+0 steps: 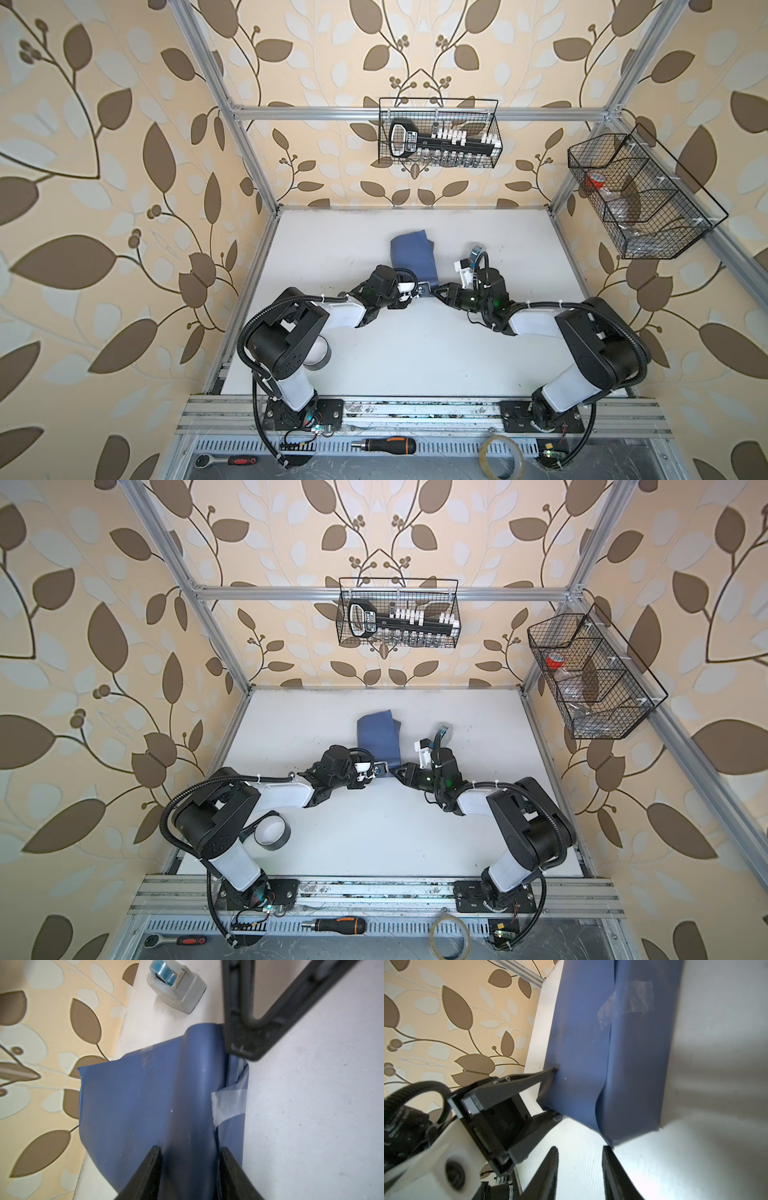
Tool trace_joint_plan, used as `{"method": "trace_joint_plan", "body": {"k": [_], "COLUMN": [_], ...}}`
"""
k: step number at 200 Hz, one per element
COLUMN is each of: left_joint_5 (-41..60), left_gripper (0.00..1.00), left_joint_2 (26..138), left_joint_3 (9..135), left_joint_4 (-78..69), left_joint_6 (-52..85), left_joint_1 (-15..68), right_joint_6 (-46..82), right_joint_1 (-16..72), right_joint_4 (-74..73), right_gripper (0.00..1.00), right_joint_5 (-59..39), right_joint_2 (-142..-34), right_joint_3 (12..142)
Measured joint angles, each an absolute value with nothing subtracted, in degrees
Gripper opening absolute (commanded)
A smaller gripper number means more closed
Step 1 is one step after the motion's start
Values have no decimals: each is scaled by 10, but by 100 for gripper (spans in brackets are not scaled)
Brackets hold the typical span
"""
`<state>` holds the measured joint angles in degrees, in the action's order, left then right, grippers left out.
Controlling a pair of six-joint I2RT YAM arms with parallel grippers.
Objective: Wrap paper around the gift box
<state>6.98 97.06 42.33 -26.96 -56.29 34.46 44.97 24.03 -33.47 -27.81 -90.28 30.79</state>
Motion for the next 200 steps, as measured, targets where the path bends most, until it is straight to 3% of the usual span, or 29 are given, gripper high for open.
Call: {"method": "trace_joint_plan", "body": {"k": [64, 200], "left_joint_5": [70, 70], "left_gripper": [45, 45], "left_joint_2": [971, 971], "left_joint_3": [425, 425], "left_joint_4": [-267, -266], "left_joint_6": [-562, -562], "left_joint_1": [345, 345], "right_joint_6": [382, 363], "right_joint_1": [291, 315], "right_joint_4": [-282, -282], "right_gripper": [10, 5], "right_joint_5": [-234, -194], "right_joint_2": [-876, -972], "right_joint_3": [310, 389]}}
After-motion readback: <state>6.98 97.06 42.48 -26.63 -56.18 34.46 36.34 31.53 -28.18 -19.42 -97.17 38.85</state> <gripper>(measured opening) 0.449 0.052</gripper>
